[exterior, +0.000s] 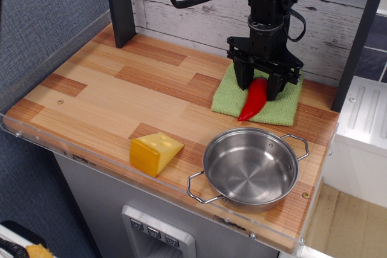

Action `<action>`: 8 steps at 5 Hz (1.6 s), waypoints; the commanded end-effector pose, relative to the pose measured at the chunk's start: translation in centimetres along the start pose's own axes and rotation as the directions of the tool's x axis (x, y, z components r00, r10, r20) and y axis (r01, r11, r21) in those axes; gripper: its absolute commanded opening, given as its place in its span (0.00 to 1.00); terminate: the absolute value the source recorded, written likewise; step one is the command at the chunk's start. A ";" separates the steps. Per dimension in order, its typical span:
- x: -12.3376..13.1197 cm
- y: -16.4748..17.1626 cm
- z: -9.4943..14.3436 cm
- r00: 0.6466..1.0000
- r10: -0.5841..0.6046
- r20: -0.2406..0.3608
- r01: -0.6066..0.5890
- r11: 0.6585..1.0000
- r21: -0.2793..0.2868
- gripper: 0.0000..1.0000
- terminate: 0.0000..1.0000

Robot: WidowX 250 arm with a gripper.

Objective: Move the red pepper to the front left corner of the table

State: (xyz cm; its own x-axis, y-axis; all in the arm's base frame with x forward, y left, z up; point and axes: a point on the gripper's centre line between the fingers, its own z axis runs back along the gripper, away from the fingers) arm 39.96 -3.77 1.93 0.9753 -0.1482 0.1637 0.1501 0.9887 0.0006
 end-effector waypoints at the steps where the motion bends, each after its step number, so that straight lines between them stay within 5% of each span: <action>1: 0.4 -0.5 1.6 0.999 -0.011 0.046 0.011 1.000 0.003 1.00 0.00; 2: 0.1 -0.2 2.7 0.998 -0.001 0.069 0.003 1.000 -0.027 0.00 0.00; 8: -2.6 5.9 9.8 0.968 0.209 0.136 -0.206 0.978 -0.038 0.00 0.00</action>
State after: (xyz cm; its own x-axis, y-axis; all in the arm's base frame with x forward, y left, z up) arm 37.01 2.69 8.94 0.9703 0.0721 0.2308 -0.0554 0.9954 -0.0782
